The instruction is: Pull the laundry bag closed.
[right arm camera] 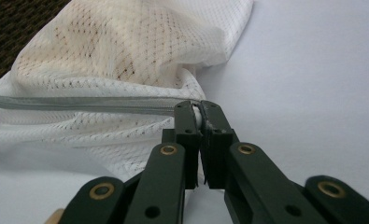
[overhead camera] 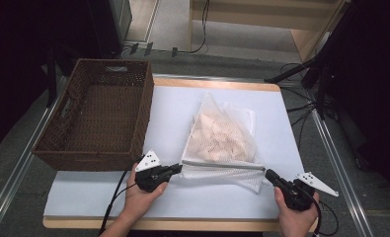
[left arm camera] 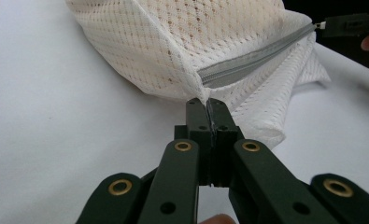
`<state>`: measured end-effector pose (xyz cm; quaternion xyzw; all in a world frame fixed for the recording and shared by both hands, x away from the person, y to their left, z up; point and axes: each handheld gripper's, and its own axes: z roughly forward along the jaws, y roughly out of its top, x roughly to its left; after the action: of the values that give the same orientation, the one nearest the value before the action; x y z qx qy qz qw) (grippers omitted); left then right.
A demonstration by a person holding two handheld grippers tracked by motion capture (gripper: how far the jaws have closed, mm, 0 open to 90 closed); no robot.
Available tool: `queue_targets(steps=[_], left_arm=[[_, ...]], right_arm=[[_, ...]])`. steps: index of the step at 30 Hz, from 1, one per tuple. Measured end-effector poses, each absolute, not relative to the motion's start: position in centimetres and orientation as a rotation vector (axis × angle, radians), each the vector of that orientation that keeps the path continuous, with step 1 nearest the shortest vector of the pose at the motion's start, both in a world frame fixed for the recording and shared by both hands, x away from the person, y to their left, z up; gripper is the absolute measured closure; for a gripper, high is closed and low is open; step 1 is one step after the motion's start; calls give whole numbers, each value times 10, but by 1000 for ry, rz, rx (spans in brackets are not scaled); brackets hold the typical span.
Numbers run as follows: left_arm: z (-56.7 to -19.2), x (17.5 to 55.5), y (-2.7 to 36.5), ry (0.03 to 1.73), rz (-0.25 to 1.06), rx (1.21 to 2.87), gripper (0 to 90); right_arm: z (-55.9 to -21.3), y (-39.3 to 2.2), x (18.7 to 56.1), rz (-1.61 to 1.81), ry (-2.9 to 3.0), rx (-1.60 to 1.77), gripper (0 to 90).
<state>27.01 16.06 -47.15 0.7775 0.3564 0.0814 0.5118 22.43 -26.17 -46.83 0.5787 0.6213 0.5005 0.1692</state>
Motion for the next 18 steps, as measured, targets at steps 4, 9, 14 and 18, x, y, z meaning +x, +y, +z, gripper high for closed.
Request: queue_targets(steps=[4, 9, 14, 18], left_arm=[[-472, 269, 159, 844, 204, 1885, 900], [-472, 270, 159, 847, 189, 1881, 900], [-472, 269, 158, 844, 198, 1890, 900], [-472, 270, 159, 849, 185, 1878, 900]], right_arm=[[-467, -264, 225, 1400, 1761, 1630, 873], [-469, -266, 228, 1383, 1773, 1635, 873], [-472, -266, 231, 1349, 1784, 1645, 873], [-472, -266, 232, 1339, 1787, 1652, 873]])
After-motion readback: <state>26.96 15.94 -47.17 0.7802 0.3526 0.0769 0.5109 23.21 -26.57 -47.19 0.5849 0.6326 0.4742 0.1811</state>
